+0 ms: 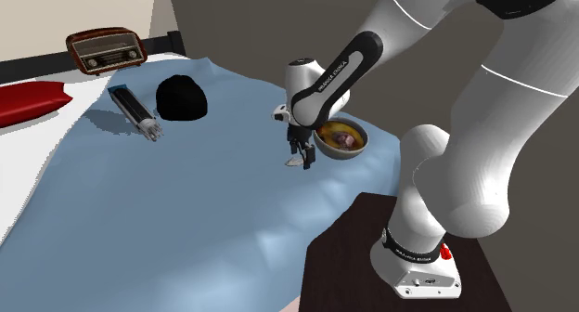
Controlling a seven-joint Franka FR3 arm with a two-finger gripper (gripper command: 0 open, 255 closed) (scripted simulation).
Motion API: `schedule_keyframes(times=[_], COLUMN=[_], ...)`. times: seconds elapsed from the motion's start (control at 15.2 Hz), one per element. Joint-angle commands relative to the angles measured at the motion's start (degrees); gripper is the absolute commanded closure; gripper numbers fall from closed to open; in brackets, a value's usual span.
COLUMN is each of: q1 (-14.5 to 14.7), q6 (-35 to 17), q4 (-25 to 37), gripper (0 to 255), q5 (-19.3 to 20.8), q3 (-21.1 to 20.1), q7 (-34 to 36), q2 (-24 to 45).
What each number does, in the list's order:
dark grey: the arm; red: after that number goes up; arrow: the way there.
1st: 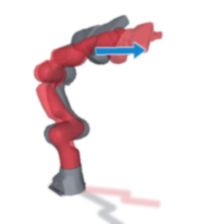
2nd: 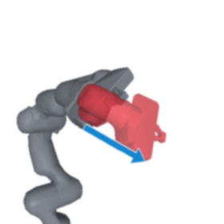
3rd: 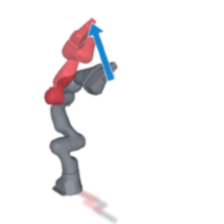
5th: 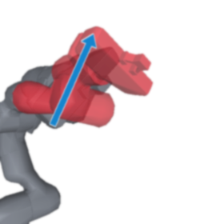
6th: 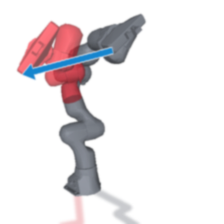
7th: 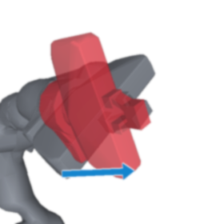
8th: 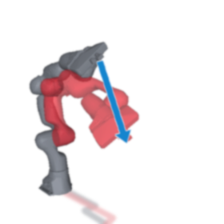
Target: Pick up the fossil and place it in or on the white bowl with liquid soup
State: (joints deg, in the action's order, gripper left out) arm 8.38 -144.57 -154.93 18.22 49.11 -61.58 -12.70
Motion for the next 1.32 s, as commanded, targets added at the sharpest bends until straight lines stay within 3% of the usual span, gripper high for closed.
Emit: schedule_keyframes(times=[0.0,0.07,0.66,0.73,0.92,1.25], q1=[0.0,0.0,0.0,0.0,6.6,10.5], q6=[0.0,0.0,0.0,0.0,6.1,2.5], q4=[0.0,0.0,0.0,0.0,6.9,6.2], gripper=[0,255,255,0,0,0], q5=[0.0,0.0,0.0,0.0,-9.6,-15.2], q3=[0.0,0.0,0.0,0.0,10.6,14.2], q7=[0.0,0.0,0.0,0.0,-27.2,-32.0], q2=[0.0,0.0,0.0,0.0,0.4,4.9])
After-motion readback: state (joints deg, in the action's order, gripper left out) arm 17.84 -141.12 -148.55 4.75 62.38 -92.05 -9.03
